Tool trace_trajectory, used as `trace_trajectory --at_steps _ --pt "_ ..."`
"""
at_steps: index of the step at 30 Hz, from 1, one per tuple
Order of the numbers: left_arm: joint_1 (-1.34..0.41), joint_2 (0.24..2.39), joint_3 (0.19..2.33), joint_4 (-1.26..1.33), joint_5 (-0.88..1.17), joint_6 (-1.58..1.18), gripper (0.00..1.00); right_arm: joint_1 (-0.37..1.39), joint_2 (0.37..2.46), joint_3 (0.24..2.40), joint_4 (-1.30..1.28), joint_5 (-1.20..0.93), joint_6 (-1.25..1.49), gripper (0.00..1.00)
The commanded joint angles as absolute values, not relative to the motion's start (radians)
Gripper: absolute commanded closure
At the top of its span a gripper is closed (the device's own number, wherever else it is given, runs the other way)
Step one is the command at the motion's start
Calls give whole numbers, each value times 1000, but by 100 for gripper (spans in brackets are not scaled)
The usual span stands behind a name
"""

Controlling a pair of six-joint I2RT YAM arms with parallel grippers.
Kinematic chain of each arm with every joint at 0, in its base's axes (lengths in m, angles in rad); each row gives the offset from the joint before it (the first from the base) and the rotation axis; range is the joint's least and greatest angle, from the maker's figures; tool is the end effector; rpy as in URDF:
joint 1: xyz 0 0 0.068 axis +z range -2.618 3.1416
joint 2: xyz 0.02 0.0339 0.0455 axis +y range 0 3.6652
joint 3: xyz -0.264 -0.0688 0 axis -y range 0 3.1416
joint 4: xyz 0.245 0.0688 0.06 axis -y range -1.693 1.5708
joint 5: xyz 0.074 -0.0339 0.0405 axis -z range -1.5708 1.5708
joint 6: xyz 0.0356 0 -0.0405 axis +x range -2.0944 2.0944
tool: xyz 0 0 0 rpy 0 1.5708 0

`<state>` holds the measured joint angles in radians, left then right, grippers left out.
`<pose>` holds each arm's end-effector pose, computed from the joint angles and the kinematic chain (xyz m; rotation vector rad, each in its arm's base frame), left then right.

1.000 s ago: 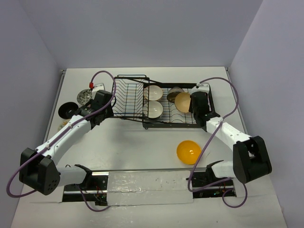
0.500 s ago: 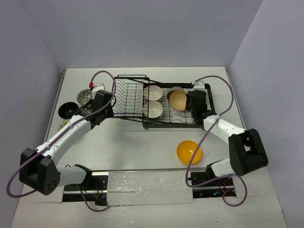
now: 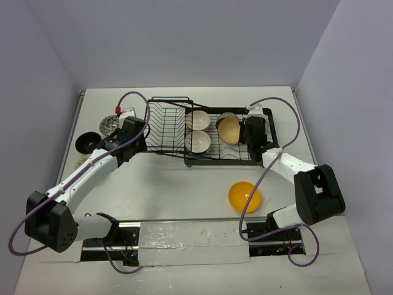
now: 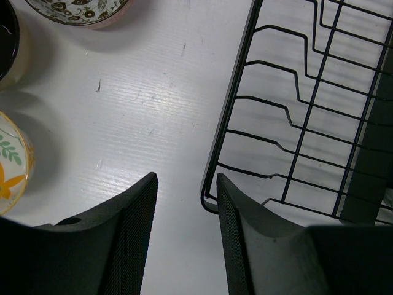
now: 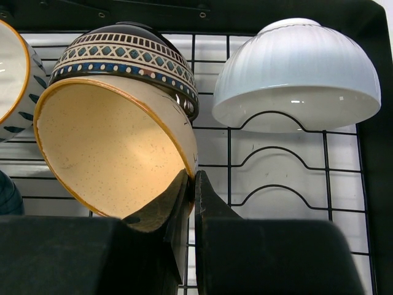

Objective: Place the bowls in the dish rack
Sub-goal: Insert the bowl into the dish rack.

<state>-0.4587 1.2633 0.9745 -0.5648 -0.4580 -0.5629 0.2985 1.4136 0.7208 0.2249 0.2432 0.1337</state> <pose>0.2416 -0.1017 0.2730 -0.3211 2.2911 0.0463 0.2915 0.0807 0.2150 -0.0149 2.0239 0.0253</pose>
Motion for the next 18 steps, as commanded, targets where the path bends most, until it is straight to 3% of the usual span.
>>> trace_trajectory --at_steps 1,18 --pt "-460 1269 974 -598 -410 -546 51 299 1410 788 330 261 124 100" --pt "-460 1275 977 -597 -382 -541 52 356 1390 848 238 330 17 100"
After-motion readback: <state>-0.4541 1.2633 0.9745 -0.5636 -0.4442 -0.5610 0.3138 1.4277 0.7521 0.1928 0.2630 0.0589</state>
